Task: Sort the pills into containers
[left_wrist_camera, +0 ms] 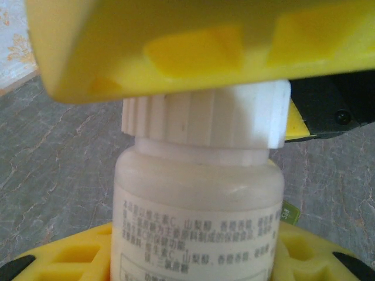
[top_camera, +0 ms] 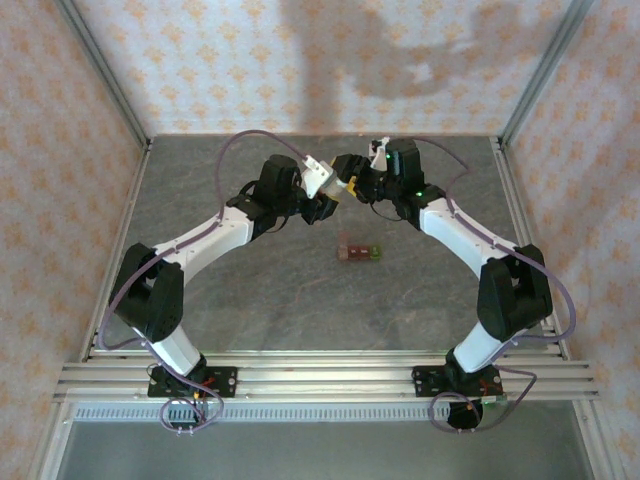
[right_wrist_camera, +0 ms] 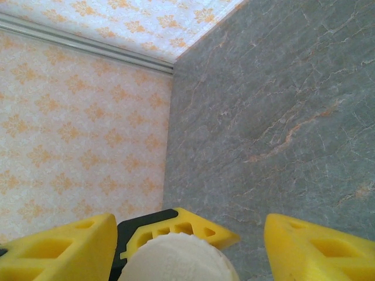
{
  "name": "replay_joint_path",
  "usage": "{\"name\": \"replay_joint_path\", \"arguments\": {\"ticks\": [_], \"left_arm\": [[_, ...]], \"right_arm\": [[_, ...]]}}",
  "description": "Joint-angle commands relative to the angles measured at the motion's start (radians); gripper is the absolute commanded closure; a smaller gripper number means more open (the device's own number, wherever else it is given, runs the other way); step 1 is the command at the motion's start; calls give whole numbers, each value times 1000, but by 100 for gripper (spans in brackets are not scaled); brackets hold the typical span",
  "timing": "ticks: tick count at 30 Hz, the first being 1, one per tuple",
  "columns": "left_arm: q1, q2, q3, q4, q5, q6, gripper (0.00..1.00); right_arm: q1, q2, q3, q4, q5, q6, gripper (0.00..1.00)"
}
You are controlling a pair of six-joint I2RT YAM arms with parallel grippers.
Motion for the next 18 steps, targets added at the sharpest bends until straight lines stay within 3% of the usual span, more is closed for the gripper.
{"name": "replay_joint_path", "arguments": {"ticks": [1,9,14,18], "left_arm": [[0,12,34,15,-8,2,100],[0,20,45,24,-15,-7,100],[0,23,57,25,-4,-19,100],[8,6,58,22,66,-46,100]], "right_arm": [[6,-18,3,42,-6,-6,37],[11,-33,-30,51,-19,-10,56],[10,-38,-49,56,-29,-43,61],[-3,-36,-45,80,-80,-149,64]]}}
